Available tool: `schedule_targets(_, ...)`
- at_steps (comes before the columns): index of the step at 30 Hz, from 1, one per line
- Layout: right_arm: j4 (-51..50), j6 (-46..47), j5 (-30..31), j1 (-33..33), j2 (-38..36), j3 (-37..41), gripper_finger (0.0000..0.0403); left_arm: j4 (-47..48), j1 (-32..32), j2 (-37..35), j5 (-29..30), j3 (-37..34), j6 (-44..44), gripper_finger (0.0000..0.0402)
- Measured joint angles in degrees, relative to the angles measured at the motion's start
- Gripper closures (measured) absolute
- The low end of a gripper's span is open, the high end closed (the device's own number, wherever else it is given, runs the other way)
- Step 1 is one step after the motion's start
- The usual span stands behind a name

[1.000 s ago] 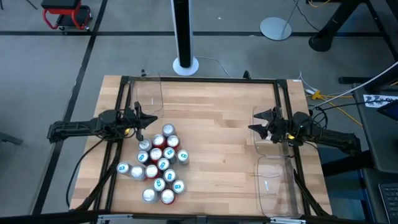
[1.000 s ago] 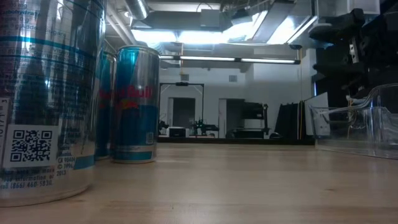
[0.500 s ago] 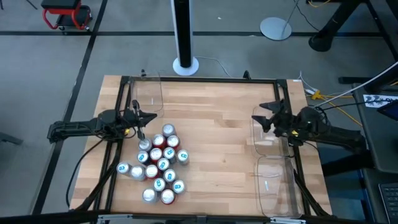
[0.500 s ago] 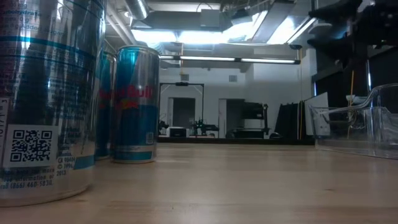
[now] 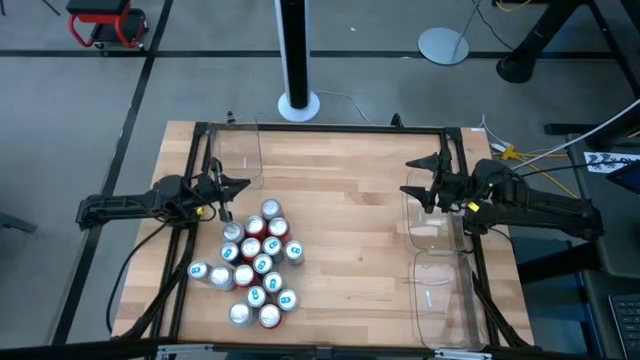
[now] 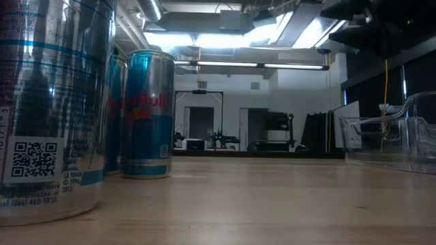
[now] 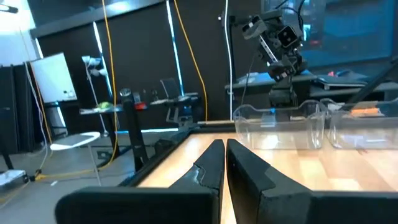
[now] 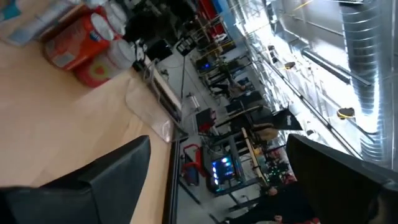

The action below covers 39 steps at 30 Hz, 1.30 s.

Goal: Sort soda cans
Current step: Move the transparent bin from the middle right to the top right on the table

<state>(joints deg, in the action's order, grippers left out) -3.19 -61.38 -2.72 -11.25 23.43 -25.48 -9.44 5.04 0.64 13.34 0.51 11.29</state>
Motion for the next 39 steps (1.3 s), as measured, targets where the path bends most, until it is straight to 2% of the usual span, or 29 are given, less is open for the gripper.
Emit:
schedule_targets(6, 4.52, 5.66, -0.96, 0.0, 0.04, -0.06, 0.0029, -7.73, 0.0, -0.02, -0.02, 0.02, 4.29, 0.0391)
schedule_targets(13, 6.15, 6.23, -5.36, 0.0, 0.08, -0.11, 0.0029, -11.71, 0.0, -0.02, -0.03, 0.0, 12.97, 0.0391)
schedule_targets(18, 5.07, 9.09, 2.46, -0.02, 0.5, -0.14, 0.0029, -10.33, 0.0, 0.0, -0.04, 0.0, 9.83, 0.0391)
schedule_targets(20, 1.15, 9.87, 6.02, -0.04, 1.57, -1.69, 0.0029, -10.79, 0.0, 0.0, -0.04, 0.01, 10.03, 0.0391)
schedule_targets(22, -6.91, 11.44, 9.77, -0.02, 2.43, -5.08, 0.0029, -11.16, 0.0, -0.02, -0.04, 0.0, 10.08, 0.0391)
schedule_targets(28, -31.88, 17.61, 19.62, -0.03, 8.96, -18.65, 0.0029, -11.39, 0.0, -0.01, -0.04, 0.01, 10.11, 0.0391)
schedule_targets(31, -39.84, 17.83, 25.13, -0.04, 12.34, -24.22, 0.0029, -11.36, 0.0, 0.0, -0.04, 0.0, 10.13, 0.0391)
schedule_targets(39, -45.08, 22.35, 24.04, -0.04, 19.29, -26.6, 0.0029, -8.5, 0.0, -0.02, -0.04, 0.0, 8.48, 0.0391)
